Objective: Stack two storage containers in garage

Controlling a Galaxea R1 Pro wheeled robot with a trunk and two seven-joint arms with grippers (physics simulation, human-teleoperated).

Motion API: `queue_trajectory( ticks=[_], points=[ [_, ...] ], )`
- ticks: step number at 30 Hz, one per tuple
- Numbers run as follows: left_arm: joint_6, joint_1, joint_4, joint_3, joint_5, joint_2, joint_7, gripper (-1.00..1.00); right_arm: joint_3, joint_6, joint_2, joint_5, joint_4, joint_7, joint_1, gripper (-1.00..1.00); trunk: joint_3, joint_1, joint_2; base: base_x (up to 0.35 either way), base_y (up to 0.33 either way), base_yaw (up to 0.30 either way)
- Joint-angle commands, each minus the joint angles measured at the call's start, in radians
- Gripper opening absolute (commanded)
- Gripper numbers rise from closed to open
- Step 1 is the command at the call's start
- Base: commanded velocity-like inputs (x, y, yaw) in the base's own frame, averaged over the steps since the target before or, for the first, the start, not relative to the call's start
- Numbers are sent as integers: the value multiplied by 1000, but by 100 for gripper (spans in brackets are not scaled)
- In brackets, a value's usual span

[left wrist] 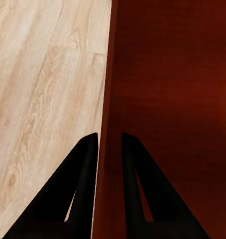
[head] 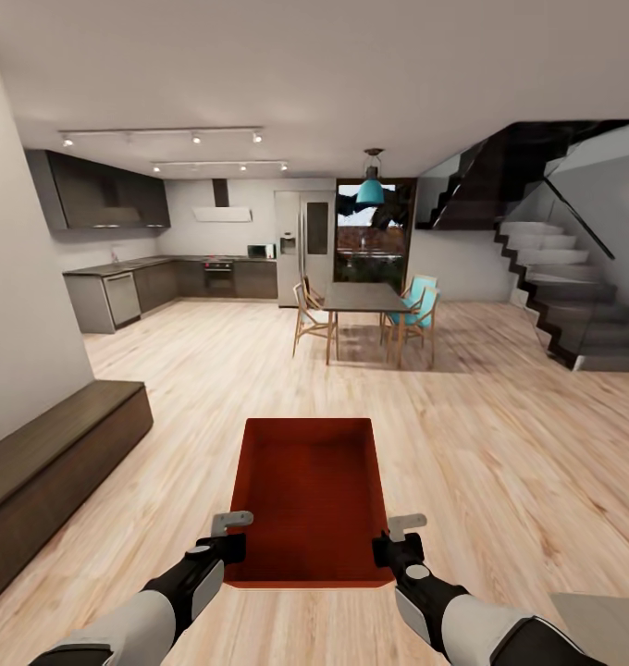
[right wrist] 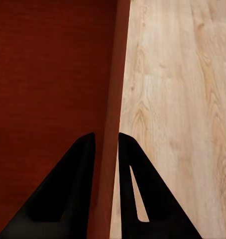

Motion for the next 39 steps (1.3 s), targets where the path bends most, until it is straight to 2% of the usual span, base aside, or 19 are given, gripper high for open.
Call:
queue_trajectory(
  ticks=[1,28,39],
  points=[
    [6,0,-1,-9,3,-1,8,-100,-12,-4,3,-9,-12,-6,-1,-100,-1,1,-1,321,0,0],
    [6,0,-1,-9,3,-1,8,-100,-12,-4,3,-9,-12,-5,-1,-100,-1,1,-1,321,0,-2],
    [6,0,-1,-9,2,-1,7,-100,-13,-4,3,-9,-12,-5,-1,-100,-1,1,-1,321,0,-174]
  ],
)
